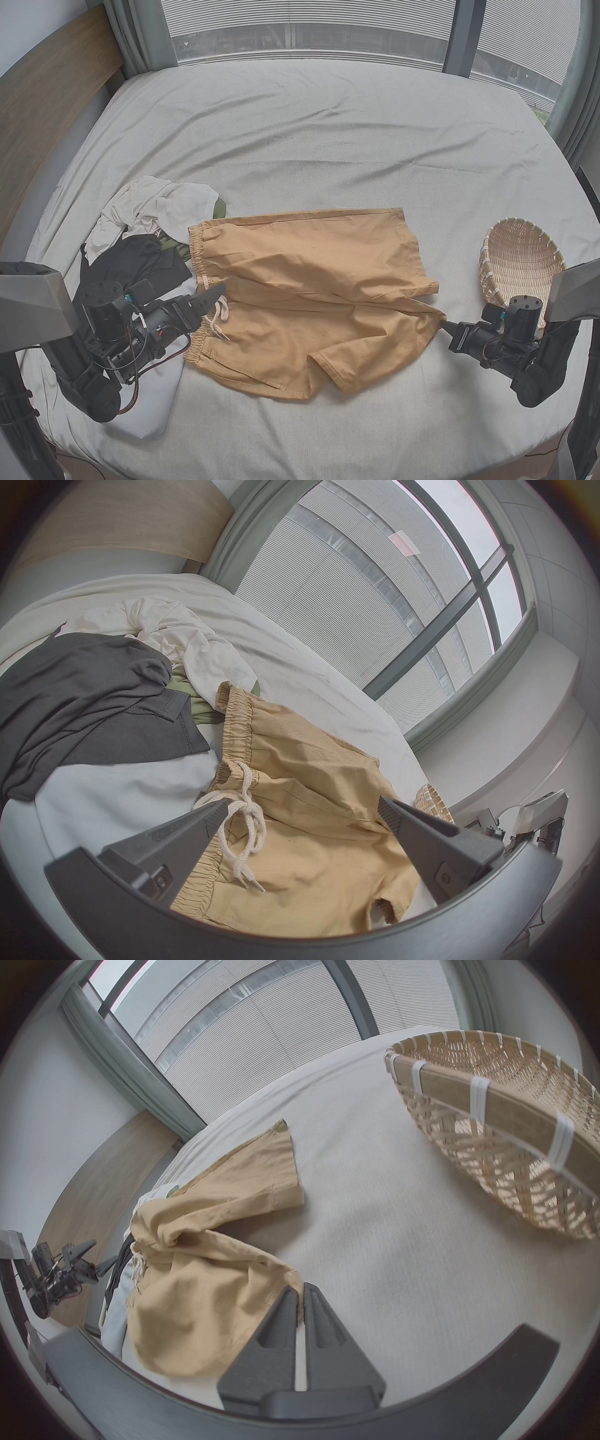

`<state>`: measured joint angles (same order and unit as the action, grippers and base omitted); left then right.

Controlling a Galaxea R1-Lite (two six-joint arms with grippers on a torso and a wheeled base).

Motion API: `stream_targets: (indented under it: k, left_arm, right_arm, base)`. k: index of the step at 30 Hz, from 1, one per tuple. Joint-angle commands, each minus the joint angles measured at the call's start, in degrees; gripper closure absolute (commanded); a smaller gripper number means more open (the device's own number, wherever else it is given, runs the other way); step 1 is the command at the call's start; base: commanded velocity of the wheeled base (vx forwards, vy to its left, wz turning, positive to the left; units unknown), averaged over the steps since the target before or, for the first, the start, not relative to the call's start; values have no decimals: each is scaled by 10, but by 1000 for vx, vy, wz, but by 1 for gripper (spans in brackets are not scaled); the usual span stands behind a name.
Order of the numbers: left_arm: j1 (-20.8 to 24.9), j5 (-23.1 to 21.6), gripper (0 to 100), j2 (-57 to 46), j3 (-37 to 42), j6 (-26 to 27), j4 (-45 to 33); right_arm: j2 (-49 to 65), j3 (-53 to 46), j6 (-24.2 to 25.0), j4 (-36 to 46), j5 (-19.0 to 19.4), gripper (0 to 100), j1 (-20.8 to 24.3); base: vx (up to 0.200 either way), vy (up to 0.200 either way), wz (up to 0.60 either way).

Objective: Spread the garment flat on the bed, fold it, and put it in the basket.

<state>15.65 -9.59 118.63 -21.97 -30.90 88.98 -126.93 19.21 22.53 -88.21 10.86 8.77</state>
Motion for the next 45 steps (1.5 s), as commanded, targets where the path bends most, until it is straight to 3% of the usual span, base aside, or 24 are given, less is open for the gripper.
stream_targets:
  k: [1, 10, 11, 18, 24, 28, 34, 45]
  left_arm:
    - [2, 0, 0, 3, 3, 0, 3]
    - [2, 0, 0, 3, 3, 0, 3]
    - [2, 0, 0, 3, 3, 0, 4]
    - [2, 0, 0, 6, 3, -1, 4]
    - [2, 0, 0, 10, 3, -1, 4]
    - [2, 0, 0, 9, 3, -1, 4]
    - [-2, 0, 0, 6, 4, -1, 4]
    - [-3, 0, 0, 3, 7, -1, 5]
  right_arm:
    - [-22, 38, 2, 0, -2, 100, -8]
    - [-41, 79, 7, -1, -20, 100, -7]
    - [-41, 79, 8, -1, -22, 0, -6]
    - [-17, 37, 18, -1, -20, 0, 4]
    - [-7, -9, 59, 0, -19, 0, 64]
    - [-18, -2, 88, 0, -20, 0, 96]
    - [-71, 30, 101, 0, -20, 0, 102]
    - [-68, 30, 169, -3, -18, 0, 159]
  base:
    - [0, 0, 0]
    - [0, 0, 0]
    - [0, 0, 0]
    - [0, 0, 0]
    - [0, 0, 0]
    - [0, 0, 0]
    - [0, 0, 0]
    - [0, 0, 0]
